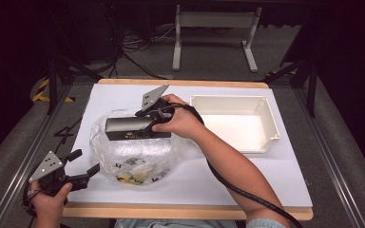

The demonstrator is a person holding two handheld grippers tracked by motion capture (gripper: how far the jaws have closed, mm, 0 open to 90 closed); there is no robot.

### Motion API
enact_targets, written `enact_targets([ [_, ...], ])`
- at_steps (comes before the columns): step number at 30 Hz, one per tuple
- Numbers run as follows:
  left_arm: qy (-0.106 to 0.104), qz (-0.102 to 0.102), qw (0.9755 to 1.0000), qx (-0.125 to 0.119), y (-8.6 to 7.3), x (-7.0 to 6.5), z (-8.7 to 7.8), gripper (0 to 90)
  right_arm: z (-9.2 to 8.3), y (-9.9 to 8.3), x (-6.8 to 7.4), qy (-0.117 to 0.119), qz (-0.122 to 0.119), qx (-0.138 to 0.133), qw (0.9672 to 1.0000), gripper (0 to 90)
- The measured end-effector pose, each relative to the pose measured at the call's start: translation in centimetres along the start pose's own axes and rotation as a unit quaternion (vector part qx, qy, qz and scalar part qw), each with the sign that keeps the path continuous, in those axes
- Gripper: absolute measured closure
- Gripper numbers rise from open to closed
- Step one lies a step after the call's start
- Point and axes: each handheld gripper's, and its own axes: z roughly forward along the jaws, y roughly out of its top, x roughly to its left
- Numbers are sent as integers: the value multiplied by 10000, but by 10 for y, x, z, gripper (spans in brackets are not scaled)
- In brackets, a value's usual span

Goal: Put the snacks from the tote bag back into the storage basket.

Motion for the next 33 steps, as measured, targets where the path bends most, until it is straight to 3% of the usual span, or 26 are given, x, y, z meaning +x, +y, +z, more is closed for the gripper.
enact_targets([
  [16, 5, -3, 10000, -8, 0, 0, 0, 118, -29, 23, 1, -89, -202, -12, 9998, 293],
  [22, 11, -1, 10000, 3, 0, 0, 0, 119, -40, 29, 3, -90, -173, -39, 9998, 292],
  [33, 29, -9, 10000, 4, -1, 0, -1, 118, -57, 33, 5, 76, -160, -165, 9997, 291],
])
